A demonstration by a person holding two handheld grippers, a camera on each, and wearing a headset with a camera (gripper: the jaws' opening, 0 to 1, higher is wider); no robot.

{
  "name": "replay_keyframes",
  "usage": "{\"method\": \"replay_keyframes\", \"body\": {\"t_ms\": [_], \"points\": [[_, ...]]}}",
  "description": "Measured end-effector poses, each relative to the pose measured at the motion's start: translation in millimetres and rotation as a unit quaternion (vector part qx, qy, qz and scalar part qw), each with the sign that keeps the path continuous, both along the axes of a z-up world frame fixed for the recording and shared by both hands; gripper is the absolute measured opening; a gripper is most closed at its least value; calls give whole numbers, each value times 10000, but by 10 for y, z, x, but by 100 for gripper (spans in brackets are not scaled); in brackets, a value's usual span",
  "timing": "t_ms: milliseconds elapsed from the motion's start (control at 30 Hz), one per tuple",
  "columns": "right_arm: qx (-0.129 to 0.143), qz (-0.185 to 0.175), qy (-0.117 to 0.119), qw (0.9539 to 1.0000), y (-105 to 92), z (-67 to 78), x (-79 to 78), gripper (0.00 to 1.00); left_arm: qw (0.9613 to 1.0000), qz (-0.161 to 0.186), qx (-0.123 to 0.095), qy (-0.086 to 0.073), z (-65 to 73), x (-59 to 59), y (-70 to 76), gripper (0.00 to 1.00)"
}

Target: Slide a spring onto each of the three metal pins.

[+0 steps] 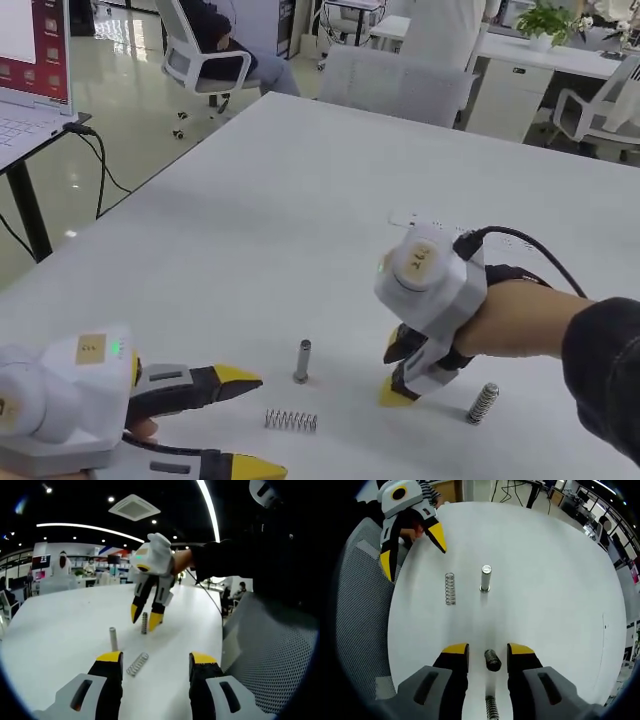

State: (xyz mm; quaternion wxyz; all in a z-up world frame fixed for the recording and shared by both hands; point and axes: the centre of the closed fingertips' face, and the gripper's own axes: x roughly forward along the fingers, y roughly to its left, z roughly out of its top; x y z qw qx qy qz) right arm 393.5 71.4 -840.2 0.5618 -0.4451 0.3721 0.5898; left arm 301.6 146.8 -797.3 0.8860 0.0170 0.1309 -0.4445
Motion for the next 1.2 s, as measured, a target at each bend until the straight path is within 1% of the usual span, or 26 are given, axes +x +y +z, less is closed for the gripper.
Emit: {"method": "replay_keyframes", "body": {"t_ms": [233, 600, 1200], "points": [[111, 118, 38, 9999, 107, 59, -90, 29, 10000, -7, 20, 1, -16, 9, 13, 48], [59, 310, 100, 9995, 186, 48, -249, 27, 10000, -19, 42, -12, -15, -5, 9, 47], [102, 537, 251, 9982, 373, 29, -461, 22, 10000, -21, 49, -24, -1, -22, 19, 46]]}}
